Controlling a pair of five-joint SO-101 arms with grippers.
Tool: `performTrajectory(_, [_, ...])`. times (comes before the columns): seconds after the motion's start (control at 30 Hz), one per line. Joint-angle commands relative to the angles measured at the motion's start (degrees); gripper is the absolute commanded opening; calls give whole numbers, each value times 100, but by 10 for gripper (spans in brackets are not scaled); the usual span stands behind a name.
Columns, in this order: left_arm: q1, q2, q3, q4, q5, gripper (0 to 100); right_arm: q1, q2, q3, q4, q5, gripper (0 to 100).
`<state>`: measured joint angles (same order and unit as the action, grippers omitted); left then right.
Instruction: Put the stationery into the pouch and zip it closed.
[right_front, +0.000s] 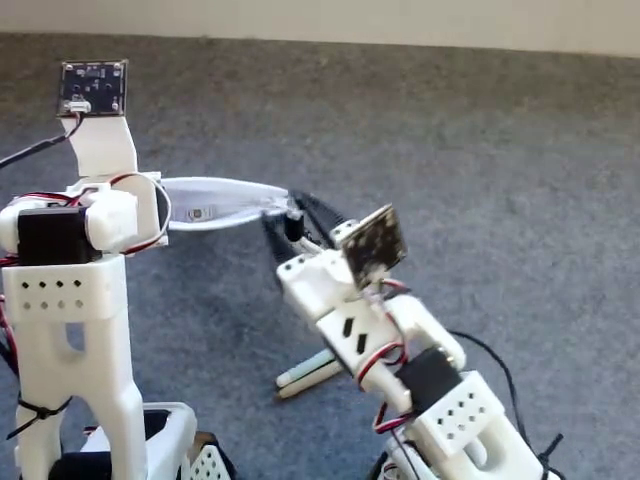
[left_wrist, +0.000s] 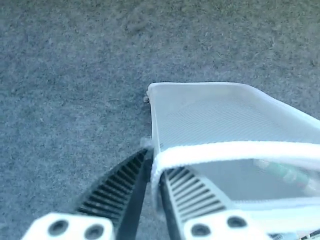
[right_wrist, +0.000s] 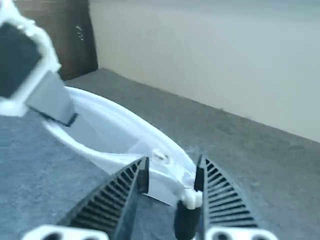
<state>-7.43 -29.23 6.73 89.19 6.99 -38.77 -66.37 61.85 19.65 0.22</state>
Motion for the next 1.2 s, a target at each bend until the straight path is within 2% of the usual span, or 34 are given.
performTrajectory(0.0, [22,75,-119,-53,35,5,391,-110,-760,743,18,148])
performTrajectory(0.2, [-382,22,-127,-53,35,5,866,-40,-1165,1323,18,148])
performTrajectory(0.37, [-778,22,-136,-53,9,5,1244,725,-1754,1851,18,148])
performTrajectory(0.6, [-1270,22,-136,-53,9,5,1253,2273,-2352,2220,18,148])
performTrajectory(0.93, [-1481,22,-136,-53,9,5,1218,3925,-2932,2202,18,148])
performTrajectory(1.17, [-1912,22,-127,-53,0,5,884,5262,-3468,2202,18,148])
